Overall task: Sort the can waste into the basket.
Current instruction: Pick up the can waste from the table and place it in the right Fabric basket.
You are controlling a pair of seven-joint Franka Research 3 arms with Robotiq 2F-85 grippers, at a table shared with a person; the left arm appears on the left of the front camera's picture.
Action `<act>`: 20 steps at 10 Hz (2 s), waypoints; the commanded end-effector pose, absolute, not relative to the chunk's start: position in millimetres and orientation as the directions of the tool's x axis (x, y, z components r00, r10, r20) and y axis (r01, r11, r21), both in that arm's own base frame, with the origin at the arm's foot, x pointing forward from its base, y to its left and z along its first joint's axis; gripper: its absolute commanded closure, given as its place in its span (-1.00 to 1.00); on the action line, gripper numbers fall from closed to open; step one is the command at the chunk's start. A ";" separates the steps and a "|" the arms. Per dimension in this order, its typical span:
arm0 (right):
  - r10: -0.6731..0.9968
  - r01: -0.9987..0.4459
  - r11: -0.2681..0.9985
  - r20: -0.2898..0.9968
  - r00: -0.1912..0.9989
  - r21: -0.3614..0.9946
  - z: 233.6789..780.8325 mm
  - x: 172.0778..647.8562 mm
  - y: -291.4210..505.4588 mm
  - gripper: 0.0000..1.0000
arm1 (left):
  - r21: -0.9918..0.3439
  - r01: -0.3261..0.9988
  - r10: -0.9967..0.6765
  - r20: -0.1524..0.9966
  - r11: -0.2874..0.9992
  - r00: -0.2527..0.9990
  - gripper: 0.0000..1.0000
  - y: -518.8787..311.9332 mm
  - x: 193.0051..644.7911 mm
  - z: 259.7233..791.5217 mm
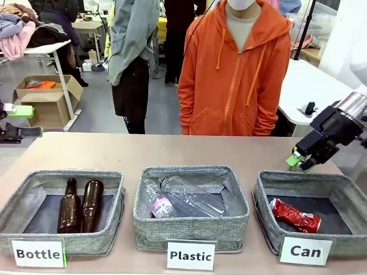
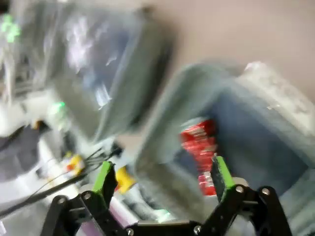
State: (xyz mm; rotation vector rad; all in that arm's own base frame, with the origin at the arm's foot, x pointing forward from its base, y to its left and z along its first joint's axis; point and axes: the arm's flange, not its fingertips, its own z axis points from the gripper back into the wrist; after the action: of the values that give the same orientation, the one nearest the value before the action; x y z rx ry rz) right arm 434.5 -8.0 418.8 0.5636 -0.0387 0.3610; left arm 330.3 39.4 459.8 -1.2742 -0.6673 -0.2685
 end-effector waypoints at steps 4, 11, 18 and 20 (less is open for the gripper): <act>-0.380 0.434 0.900 0.400 0.834 -0.049 420.0 427.4 -17.2 -1.00 | -0.799 0.529 0.184 0.588 0.286 0.788 -1.00 39.2 326.2 461.3; -0.127 0.081 0.988 0.396 0.910 0.131 427.8 435.8 -32.8 -1.00 | -0.799 0.529 0.184 0.588 0.286 0.788 -1.00 39.2 326.2 461.3; -0.353 0.312 0.927 0.209 0.912 0.206 400.8 552.6 -87.3 -1.00 | -0.799 0.529 0.184 0.588 0.286 0.788 -1.00 39.2 326.2 461.3; -0.447 0.409 0.882 0.147 0.882 0.234 381.7 567.2 -97.4 -1.00 | -0.799 0.529 0.184 0.588 0.286 0.788 -1.00 39.2 326.2 461.3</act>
State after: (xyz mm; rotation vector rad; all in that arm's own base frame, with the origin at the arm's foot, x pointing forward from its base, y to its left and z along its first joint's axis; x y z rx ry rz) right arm 558.1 -97.5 375.4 0.1624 -0.2197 -0.3689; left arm 330.2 39.4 459.7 -1.2743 -0.6673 -0.2683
